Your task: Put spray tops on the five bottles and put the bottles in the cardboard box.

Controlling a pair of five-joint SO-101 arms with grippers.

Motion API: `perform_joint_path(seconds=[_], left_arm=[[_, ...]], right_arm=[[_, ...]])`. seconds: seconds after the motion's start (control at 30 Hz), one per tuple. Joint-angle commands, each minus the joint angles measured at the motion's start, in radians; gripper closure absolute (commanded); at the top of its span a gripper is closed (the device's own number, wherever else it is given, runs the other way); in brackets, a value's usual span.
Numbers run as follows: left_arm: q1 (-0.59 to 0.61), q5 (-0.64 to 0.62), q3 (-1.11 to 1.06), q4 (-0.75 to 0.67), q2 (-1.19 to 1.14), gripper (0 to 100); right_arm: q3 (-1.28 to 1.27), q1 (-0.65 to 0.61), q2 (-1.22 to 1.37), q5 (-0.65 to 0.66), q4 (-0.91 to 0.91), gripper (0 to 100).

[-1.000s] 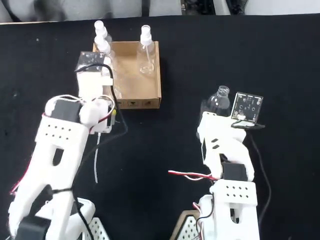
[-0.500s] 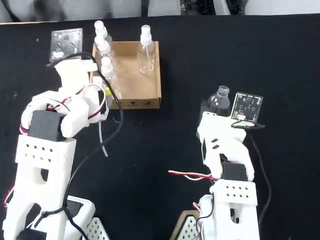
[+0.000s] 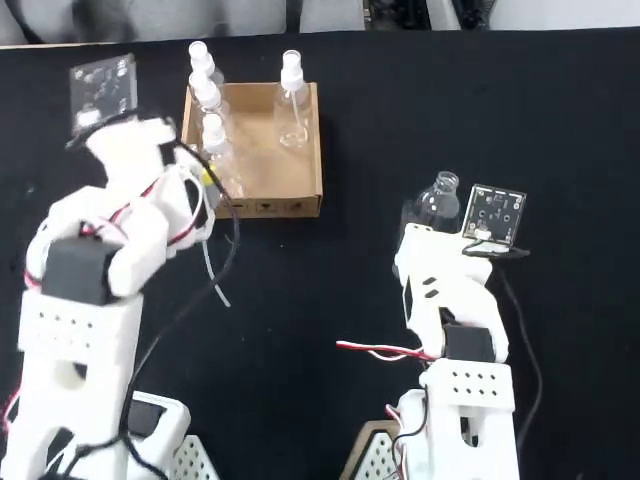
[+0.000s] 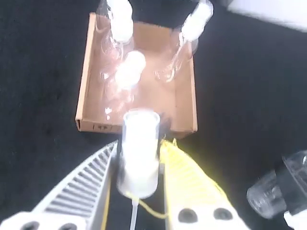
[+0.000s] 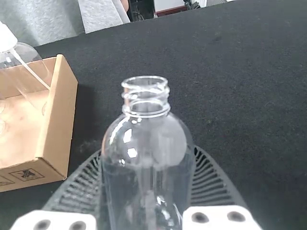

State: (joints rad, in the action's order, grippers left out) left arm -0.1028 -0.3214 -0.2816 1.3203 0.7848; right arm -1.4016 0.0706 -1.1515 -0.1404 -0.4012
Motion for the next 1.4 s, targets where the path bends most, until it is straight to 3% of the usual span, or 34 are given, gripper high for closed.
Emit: perform_joint_path(seconds=[0.0, 0.3, 0.57, 0.77, 1.0, 1.37], left_arm=[[0.001, -0.023, -0.042, -0.072, 0.117, 97], [0.004, -0.025, -0.262, -0.241, 0.285, 97], [0.004, -0.025, -0.326, -0.259, 0.347, 97], [0.004, -0.025, -0.371, -0.288, 0.353, 97], [0.004, -0.025, -0.444, -0.365, 0.353, 97], [0.004, -0.026, -0.446, -0.365, 0.353, 97]], right_arm=[[0.007, 0.017, -0.038, 0.012, 0.028, 91.7], [0.007, -0.015, -0.038, 0.012, 0.025, 91.7], [-0.001, -0.100, -0.038, 0.014, 0.023, 91.6], [-0.025, -0.190, -0.038, 0.133, 0.023, 91.7], [-0.044, -0.265, -0.038, 0.155, 0.023, 91.7], [-0.094, -0.404, -0.038, 0.273, 0.023, 91.7]])
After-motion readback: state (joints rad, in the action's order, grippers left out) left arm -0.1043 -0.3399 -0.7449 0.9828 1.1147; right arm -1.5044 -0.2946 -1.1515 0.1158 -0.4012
